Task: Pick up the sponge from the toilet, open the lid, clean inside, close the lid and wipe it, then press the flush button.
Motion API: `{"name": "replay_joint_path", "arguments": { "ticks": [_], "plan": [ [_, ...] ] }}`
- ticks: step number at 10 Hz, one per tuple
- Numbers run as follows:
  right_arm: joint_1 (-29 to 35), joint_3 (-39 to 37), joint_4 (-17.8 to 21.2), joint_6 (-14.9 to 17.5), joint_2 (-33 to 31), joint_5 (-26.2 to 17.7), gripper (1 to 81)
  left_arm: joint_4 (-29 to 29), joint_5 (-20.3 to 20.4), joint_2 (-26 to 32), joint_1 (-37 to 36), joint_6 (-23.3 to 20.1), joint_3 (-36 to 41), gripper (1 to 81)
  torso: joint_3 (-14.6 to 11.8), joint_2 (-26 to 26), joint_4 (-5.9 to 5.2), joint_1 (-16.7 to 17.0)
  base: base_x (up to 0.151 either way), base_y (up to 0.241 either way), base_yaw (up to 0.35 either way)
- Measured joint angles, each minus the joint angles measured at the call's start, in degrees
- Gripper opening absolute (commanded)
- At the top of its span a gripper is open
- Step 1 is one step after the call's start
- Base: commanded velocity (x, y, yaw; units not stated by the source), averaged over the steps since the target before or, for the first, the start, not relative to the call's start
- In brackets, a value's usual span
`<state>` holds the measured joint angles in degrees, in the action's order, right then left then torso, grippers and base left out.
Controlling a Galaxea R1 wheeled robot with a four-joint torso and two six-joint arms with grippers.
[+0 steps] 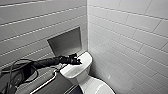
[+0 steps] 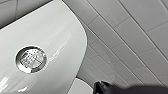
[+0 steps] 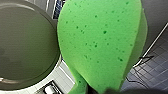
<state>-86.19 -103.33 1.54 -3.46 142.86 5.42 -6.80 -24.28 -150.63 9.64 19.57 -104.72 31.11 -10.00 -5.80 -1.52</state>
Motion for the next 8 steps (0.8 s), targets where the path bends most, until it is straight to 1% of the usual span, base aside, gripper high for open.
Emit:
{"name": "replay_joint_path", "arguments": {
  "ticks": [3, 6, 8],
  "plan": [
    [-0.1, -0.3, 0.0, 0.0, 0.1, 0.3, 1.0, 0.1, -0.6, -1.8, -0.9, 0.0, -5.2, 1.0, 0.0, 0.0, 0.00, 0.0, 0.000, 0.000, 0.000],
    [-0.3, -0.3, 0.0, 0.0, 0.3, 0.4, 1.0, 0.8, -3.2, -5.4, -1.4, 0.0, -11.8, 1.0, 0.0, 0.0, 0.00, 0.0, 0.000, 0.000, 0.000],
    [-0.3, -0.3, 0.0, 0.0, 0.4, 0.6, 1.0, 1.9, -4.4, -7.5, -3.2, 0.0, -16.0, 1.0, 0.5, 0.0, 0.00, 0.0, 0.000, 0.000, 0.000]
  ]
}}
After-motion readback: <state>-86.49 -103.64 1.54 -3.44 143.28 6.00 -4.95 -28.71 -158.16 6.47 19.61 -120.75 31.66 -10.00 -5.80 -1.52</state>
